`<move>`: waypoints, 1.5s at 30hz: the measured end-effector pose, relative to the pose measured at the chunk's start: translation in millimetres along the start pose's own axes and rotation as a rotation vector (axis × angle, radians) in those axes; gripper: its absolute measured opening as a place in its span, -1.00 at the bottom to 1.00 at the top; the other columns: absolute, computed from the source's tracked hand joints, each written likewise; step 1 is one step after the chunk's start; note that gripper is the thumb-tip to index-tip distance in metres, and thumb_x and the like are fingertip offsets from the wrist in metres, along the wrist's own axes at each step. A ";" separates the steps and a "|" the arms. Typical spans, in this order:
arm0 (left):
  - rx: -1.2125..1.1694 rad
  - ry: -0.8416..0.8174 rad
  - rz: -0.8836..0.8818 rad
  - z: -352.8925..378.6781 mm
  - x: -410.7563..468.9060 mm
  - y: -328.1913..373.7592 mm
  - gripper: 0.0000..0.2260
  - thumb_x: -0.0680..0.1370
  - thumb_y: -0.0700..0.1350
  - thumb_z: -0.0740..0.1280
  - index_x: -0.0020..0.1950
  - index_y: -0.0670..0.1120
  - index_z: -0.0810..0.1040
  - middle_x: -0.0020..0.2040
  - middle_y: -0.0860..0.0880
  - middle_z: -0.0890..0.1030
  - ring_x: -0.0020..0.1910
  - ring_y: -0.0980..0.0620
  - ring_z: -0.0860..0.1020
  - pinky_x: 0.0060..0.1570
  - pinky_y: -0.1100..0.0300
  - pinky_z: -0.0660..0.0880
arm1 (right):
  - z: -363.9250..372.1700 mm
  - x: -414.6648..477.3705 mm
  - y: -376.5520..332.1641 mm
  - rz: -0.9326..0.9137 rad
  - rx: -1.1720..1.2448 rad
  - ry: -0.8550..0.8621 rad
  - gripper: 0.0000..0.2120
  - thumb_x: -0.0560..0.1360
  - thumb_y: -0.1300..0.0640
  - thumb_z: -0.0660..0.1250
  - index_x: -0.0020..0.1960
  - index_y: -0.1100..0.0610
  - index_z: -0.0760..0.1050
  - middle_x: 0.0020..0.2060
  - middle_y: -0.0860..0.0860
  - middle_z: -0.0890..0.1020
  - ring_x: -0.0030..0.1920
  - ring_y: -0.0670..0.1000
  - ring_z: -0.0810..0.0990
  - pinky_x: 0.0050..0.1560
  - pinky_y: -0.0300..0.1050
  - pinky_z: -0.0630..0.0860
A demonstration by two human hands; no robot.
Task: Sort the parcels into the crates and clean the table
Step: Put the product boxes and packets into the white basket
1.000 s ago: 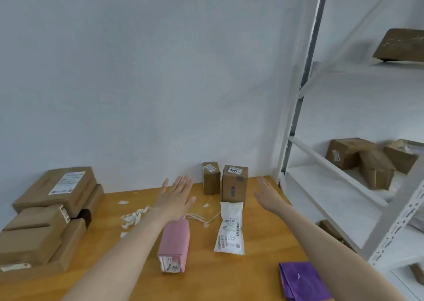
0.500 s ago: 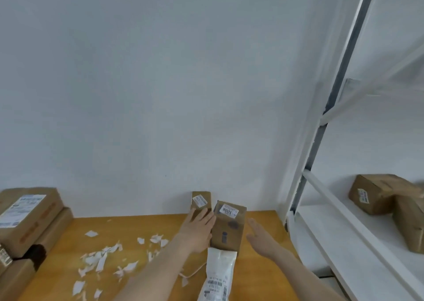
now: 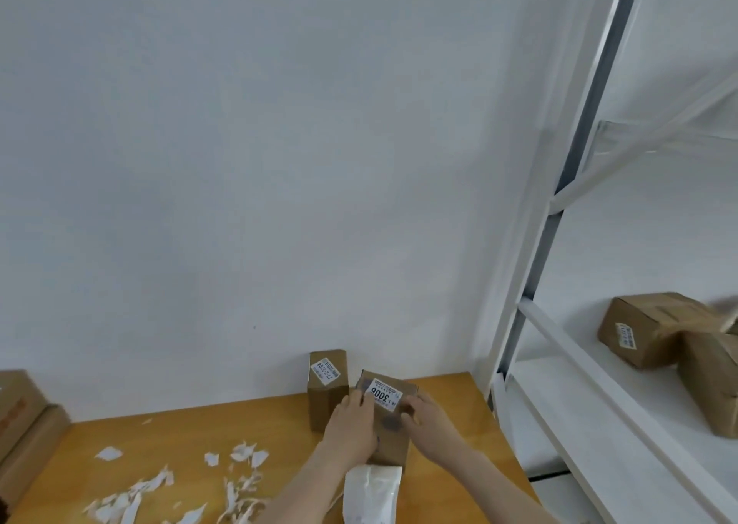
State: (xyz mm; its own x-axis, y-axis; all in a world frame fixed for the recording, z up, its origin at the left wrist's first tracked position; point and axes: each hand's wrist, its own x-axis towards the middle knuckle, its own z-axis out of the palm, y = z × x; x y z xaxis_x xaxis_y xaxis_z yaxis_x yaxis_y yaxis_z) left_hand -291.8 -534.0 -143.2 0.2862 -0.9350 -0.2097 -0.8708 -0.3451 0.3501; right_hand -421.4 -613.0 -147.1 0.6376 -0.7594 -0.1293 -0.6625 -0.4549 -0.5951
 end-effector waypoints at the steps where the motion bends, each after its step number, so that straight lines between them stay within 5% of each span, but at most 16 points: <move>1: -0.141 0.025 -0.041 1.7 4.4 3.4 -0.45 0.56 -0.17 0.23 0.52 -0.11 0.10 0.47 -0.13 0.18 0.38 -0.10 0.31 0.34 0.12 0.33 | -1.4 2.3 -0.4 0.022 0.038 0.021 -0.71 0.58 0.19 0.15 0.28 0.15 0.44 0.10 0.00 0.44 0.04 -0.08 0.41 0.11 -0.28 0.37; 5: -0.393 0.082 -0.258 -3.3 11.4 9.6 -0.45 0.56 -0.12 0.19 0.51 -0.12 0.06 0.38 -0.18 0.22 0.29 -0.16 0.37 0.27 0.09 0.37 | 4.6 11.2 -2.2 0.262 0.358 0.140 -0.59 0.52 0.17 0.23 0.35 0.22 0.31 0.09 0.14 0.51 0.00 0.01 0.43 -0.06 -0.18 0.40; 8: -0.510 -0.024 -0.388 -6.9 11.3 3.1 -0.54 0.56 -0.09 0.18 0.43 -0.17 0.19 0.36 -0.13 0.38 0.35 -0.15 0.33 0.35 0.04 0.28 | 6.5 8.8 -6.0 0.446 0.637 0.065 -0.71 0.49 0.11 0.25 0.12 0.28 0.37 0.04 0.14 0.56 -0.03 0.03 0.50 -0.07 -0.13 0.47; 11: -0.834 -0.066 -0.386 -8.0 -4.6 -4.4 -0.71 0.56 -0.22 0.18 0.28 -0.14 0.34 0.19 -0.06 0.49 0.24 -0.07 0.41 0.17 0.05 0.44 | 7.8 -3.0 -6.5 0.438 0.738 0.061 -0.79 0.42 0.07 0.29 -0.01 0.14 0.58 -0.13 0.03 0.68 -0.09 0.01 0.60 -0.08 -0.12 0.53; 14: -1.119 -0.052 -0.375 -10.7 -26.8 -11.5 -0.82 0.57 -0.29 0.19 0.15 -0.12 0.40 0.15 -0.08 0.51 0.12 -0.04 0.47 -0.17 0.16 0.51 | 3.7 -17.4 -6.9 0.431 0.853 0.153 -0.68 0.35 0.00 0.31 0.09 0.02 0.57 -0.04 0.05 0.66 0.03 0.08 0.59 0.05 0.02 0.58; 17: -1.291 0.007 -0.382 -10.0 -45.8 -19.4 -0.94 0.60 -0.18 0.22 0.06 -0.12 0.40 0.15 -0.17 0.54 0.11 -0.09 0.53 0.00 -0.10 0.57 | -4.8 -43.2 -18.0 0.405 0.978 0.182 -0.84 0.53 0.11 0.26 0.08 0.11 0.53 -0.04 0.13 0.63 0.00 0.12 0.58 -0.10 0.02 0.55; 19: -1.348 0.022 -0.375 -16.5 -58.1 -19.8 -0.81 0.62 -0.01 0.19 0.12 -0.10 0.40 0.15 -0.15 0.53 0.16 -0.13 0.51 0.04 -0.20 0.54 | -3.9 -59.8 -23.0 0.370 1.018 0.193 -0.82 0.56 0.12 0.24 0.06 0.20 0.54 -0.05 0.17 0.64 0.01 0.13 0.59 -0.08 0.01 0.57; 22: -1.384 0.015 -0.388 -24.4 -78.4 -17.9 -0.61 0.58 0.16 0.19 0.23 -0.10 0.42 0.17 -0.14 0.54 0.18 -0.10 0.49 -0.10 -0.14 0.58 | 4.2 -87.8 -31.6 0.351 1.087 0.298 -0.77 0.60 0.13 0.20 -0.03 0.26 0.55 -0.11 0.17 0.67 -0.04 0.12 0.62 -0.04 -0.04 0.56; 27: -1.249 -0.040 -0.333 -24.0 -139.8 -20.6 -0.57 0.44 0.26 0.33 0.11 -0.04 0.56 0.02 -0.07 0.66 0.06 -0.07 0.58 0.11 -0.10 0.52 | 22.9 -140.5 -54.2 0.341 1.078 0.342 -0.78 0.57 0.09 0.25 -0.16 0.20 0.53 -0.17 0.11 0.64 -0.06 0.08 0.57 0.02 0.01 0.50; 31: -1.277 -0.100 -0.257 -13.3 -191.8 -28.4 -0.69 0.48 0.09 0.38 0.12 -0.07 0.54 -0.02 -0.12 0.66 0.00 -0.06 0.59 -0.18 0.12 0.49 | 34.3 -183.6 -71.6 0.340 1.134 0.307 -0.70 0.50 -0.03 0.36 0.02 0.20 0.41 -0.03 0.12 0.60 -0.07 0.06 0.58 -0.20 -0.04 0.53; 37: -1.198 -0.193 -0.148 11.5 -261.5 -29.9 -0.74 0.50 -0.06 0.39 0.09 -0.18 0.48 0.01 -0.11 0.62 -0.09 -0.01 0.60 -0.20 0.08 0.52 | 63.8 -274.4 -71.4 0.408 1.133 0.242 -0.55 0.45 -0.01 0.42 0.27 -0.02 0.33 0.01 0.09 0.64 -0.01 0.09 0.63 -0.07 0.05 0.61; 39: -1.197 -0.254 -0.132 20.2 -275.9 -23.7 -0.69 0.46 -0.09 0.45 0.12 -0.12 0.44 0.06 -0.09 0.59 -0.04 -0.04 0.60 -0.02 -0.07 0.56 | 70.4 -301.4 -63.5 0.420 1.151 0.289 -0.55 0.46 0.02 0.41 0.29 -0.04 0.36 -0.03 0.09 0.67 -0.04 0.10 0.66 -0.09 0.03 0.61; 43: -1.131 -0.252 -0.110 57.3 -274.3 -17.3 -0.20 0.17 0.32 0.52 0.32 0.15 0.32 0.26 0.03 0.51 0.24 -0.02 0.49 0.21 -0.19 0.44 | 72.4 -359.8 -43.3 0.329 1.226 0.345 -0.61 0.47 0.19 0.36 0.29 0.03 0.46 0.00 0.15 0.68 -0.06 0.13 0.67 -0.18 -0.08 0.58; 45: -1.139 -0.277 -0.145 67.4 -285.5 -0.8 -0.23 0.22 0.39 0.46 0.33 0.24 0.26 0.31 0.03 0.47 0.28 -0.04 0.46 0.14 -0.13 0.49 | 71.4 -394.5 -34.3 0.306 1.202 0.351 -0.59 0.42 0.18 0.38 0.27 0.02 0.51 0.01 0.14 0.68 -0.06 0.10 0.66 -0.19 -0.14 0.56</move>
State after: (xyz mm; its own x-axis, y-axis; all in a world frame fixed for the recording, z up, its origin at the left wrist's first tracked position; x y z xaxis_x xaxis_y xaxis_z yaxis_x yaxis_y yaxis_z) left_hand -399.7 -261.3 -145.1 0.1344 -0.8798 -0.4560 0.0615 -0.4519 0.8899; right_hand -622.1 -264.6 -132.3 0.2648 -0.9225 -0.2808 0.1224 0.3210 -0.9391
